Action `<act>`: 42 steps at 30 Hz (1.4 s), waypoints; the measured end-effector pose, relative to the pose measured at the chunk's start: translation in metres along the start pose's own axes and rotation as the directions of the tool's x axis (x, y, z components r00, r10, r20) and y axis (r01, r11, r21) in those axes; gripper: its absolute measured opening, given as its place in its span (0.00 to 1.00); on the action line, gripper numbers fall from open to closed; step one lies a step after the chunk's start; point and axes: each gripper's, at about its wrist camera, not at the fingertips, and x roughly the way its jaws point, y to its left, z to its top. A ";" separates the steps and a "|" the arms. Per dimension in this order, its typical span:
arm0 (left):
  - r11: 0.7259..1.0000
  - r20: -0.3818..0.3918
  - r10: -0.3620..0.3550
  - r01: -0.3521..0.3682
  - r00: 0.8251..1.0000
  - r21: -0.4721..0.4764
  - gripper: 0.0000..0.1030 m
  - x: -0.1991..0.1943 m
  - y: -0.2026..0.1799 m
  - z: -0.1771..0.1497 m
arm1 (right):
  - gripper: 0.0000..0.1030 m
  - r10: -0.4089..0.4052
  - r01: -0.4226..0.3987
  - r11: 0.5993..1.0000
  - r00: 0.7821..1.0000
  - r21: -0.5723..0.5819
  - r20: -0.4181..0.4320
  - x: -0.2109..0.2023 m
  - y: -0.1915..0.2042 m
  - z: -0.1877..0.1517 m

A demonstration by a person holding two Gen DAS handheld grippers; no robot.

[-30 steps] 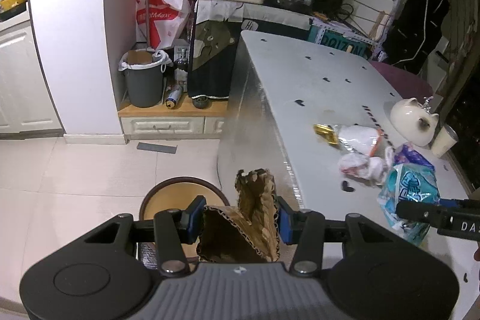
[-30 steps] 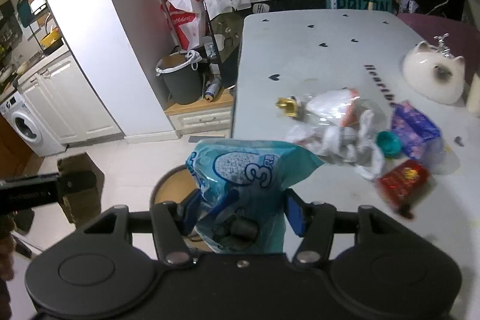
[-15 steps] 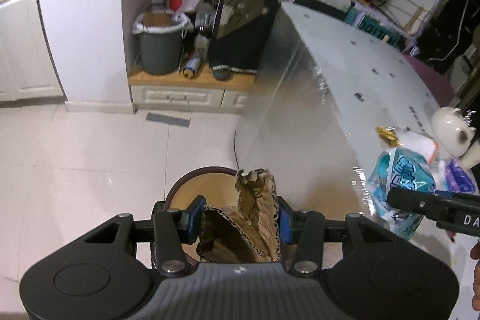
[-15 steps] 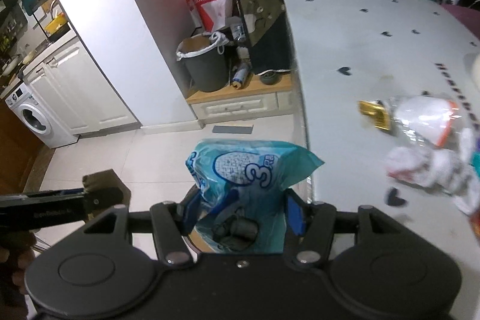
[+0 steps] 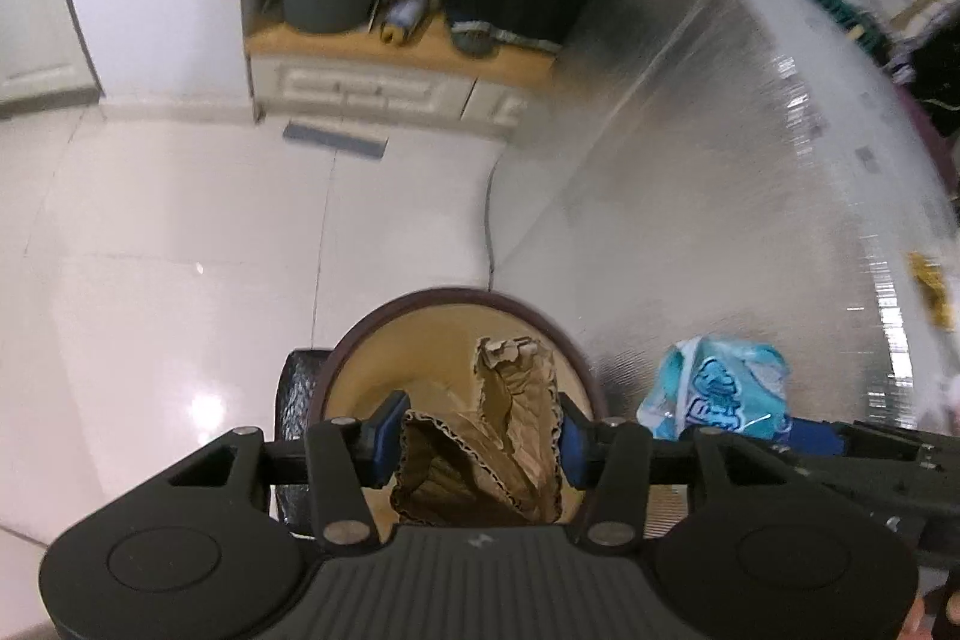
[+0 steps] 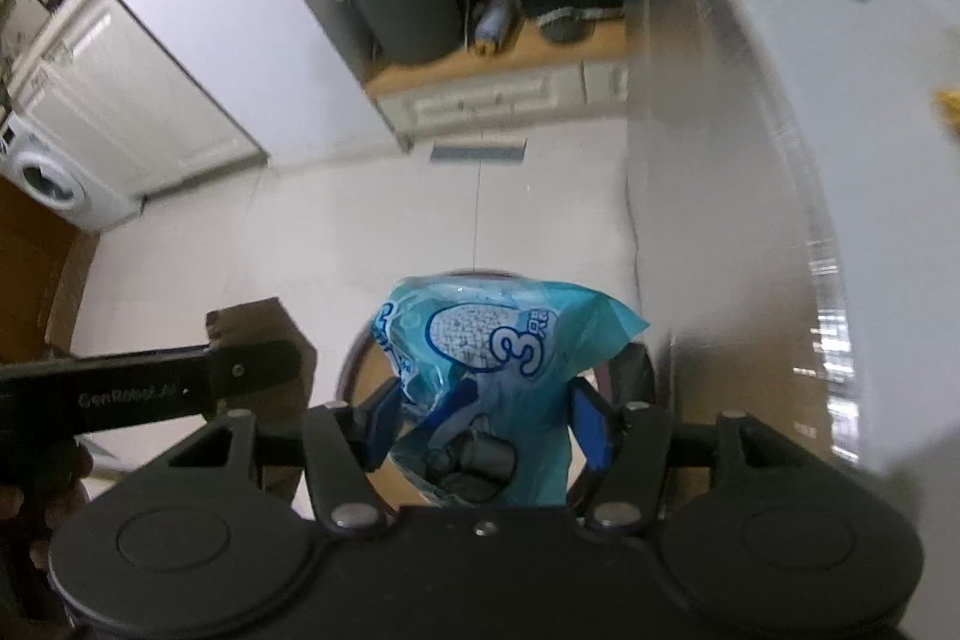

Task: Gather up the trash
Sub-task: 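Carry the cardboard and blue bag with both tools over the wastebasket, then open both tools to drop the cardboard and blue bag into the wastebasket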

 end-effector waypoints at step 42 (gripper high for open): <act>0.985 -0.206 0.109 -0.133 0.972 -0.106 0.95 0.105 0.053 -0.015 | 0.96 -0.088 0.094 0.995 0.986 0.034 -0.142 0.105 -0.021 -0.031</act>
